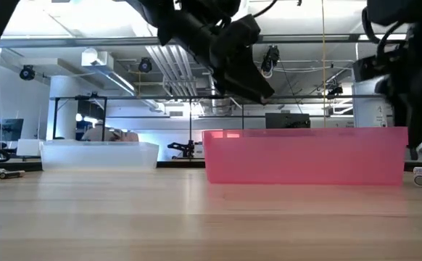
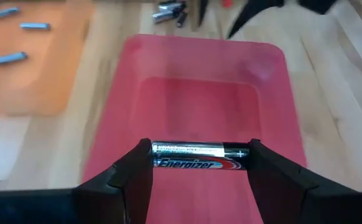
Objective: Sort batteries
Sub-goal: Put the silver battery into the pink bin
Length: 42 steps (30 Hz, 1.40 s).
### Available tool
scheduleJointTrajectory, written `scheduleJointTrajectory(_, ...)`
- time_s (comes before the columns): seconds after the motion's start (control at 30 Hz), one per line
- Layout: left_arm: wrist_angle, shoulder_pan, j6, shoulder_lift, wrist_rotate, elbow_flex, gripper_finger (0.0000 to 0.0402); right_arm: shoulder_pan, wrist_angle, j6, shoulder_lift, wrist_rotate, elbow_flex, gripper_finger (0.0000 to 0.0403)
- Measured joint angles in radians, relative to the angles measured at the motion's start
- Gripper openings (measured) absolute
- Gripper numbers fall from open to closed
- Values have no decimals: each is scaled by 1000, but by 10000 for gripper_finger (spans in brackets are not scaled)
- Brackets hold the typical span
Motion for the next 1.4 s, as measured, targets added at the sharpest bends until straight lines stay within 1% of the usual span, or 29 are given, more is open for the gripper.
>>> scheduleJointTrajectory(0.23,9,4,-2,7,5,2,202,-33,191,-174,49,138,-13,168)
scheduleJointTrajectory(0.4,6,0,-13,7,7,-21,202,-70,210,-252,80,192,-13,160)
scheduleJointTrajectory(0.47,13,-1,-17,7,8,-33,202,-87,221,-307,89,211,-13,160)
scheduleJointTrajectory(0.63,37,0,-21,7,8,-59,202,-168,303,-514,129,213,-6,171)
scheduleJointTrajectory(0.8,64,0,-29,7,8,-80,202,-244,377,-729,189,213,36,185)
scheduleJointTrajectory(1.0,76,0,-37,7,8,-99,202,-300,492,-1047,262,213,72,186)
scheduleJointTrajectory(1.07,74,0,-38,7,8,-103,202,-305,501,-1106,281,213,92,185)
scheduleJointTrajectory(1.13,61,0,-38,7,0,-103,202,-304,482,-1090,289,225,117,185)
scheduleJointTrajectory(1.2,47,1,-38,7,-2,-105,202,-302,422,-1021,284,242,145,187)
scheduleJointTrajectory(1.4,18,3,-37,7,-1,-124,202,-253,154,-774,207,256,229,183)
